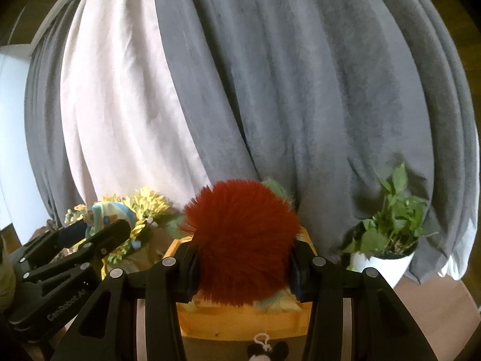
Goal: Organize soft objects
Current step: 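Lift the cloth bundle and red pompom and carry both over the orange crate, then open both tools to drop the cloth bundle and pompom into the crate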
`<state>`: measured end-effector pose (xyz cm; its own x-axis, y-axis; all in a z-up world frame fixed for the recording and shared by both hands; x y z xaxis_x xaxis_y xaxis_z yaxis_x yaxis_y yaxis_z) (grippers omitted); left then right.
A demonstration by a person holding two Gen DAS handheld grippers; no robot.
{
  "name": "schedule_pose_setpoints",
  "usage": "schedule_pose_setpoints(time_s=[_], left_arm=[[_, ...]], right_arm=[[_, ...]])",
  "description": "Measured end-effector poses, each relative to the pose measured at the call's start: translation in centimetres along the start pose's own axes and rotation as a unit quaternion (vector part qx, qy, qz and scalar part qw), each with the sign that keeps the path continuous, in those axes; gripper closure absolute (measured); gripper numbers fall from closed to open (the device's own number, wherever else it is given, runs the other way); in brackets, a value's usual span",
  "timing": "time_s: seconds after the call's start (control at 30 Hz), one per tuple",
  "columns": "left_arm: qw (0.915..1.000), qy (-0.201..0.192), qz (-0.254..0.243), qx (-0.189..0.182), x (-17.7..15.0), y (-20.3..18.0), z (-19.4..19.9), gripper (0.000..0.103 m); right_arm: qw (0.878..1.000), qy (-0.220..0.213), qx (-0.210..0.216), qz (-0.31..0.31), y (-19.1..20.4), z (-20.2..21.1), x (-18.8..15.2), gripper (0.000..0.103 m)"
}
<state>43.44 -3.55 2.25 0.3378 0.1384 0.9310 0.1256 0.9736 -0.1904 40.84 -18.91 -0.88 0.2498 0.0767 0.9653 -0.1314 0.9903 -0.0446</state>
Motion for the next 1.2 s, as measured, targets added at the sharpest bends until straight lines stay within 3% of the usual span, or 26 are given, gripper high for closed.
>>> schedule_pose_setpoints(time_s=[0.53,0.97,1.03,1.1,1.13,1.2], left_arm=[[0.9987,0.045,-0.005,0.024,-1.6,1.2,-8.1,0.051],[0.9949,0.098,0.002,0.020,-4.1,2.3,-12.9,0.050],[0.9946,0.101,0.005,0.020,-4.3,2.5,-13.2,0.048],[0.9945,0.102,0.007,0.022,-4.6,2.5,-13.6,0.038],[0.9946,0.101,0.007,0.022,-4.7,2.6,-13.6,0.038],[0.9946,0.101,0.006,0.022,-4.6,2.7,-13.6,0.037]], right_arm=[[0.999,0.044,0.006,-0.001,-1.0,-7.9,-1.3,0.056],[0.995,0.099,0.008,-0.006,-1.8,-12.9,-4.1,0.056],[0.994,0.108,0.009,-0.007,-1.8,-13.4,-4.4,0.051],[0.993,0.116,0.010,-0.006,-1.8,-13.9,-4.6,0.044],[0.993,0.118,0.007,-0.005,-1.8,-14.0,-4.7,0.037],[0.993,0.116,-0.001,-0.001,-1.9,-14.1,-4.5,0.033]])
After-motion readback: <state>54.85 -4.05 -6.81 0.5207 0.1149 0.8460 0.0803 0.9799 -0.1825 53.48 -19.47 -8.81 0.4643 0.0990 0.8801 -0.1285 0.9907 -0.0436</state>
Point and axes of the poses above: each gripper's, at about its wrist camera, not at the fingertips, and z roughly against the way its jaws point, y to its left, x to its top, the point moved 4 cm from there along -z, roughly the way its jaws point, and after that the axes turned 11 degrees about z, right-handed, at the moved point
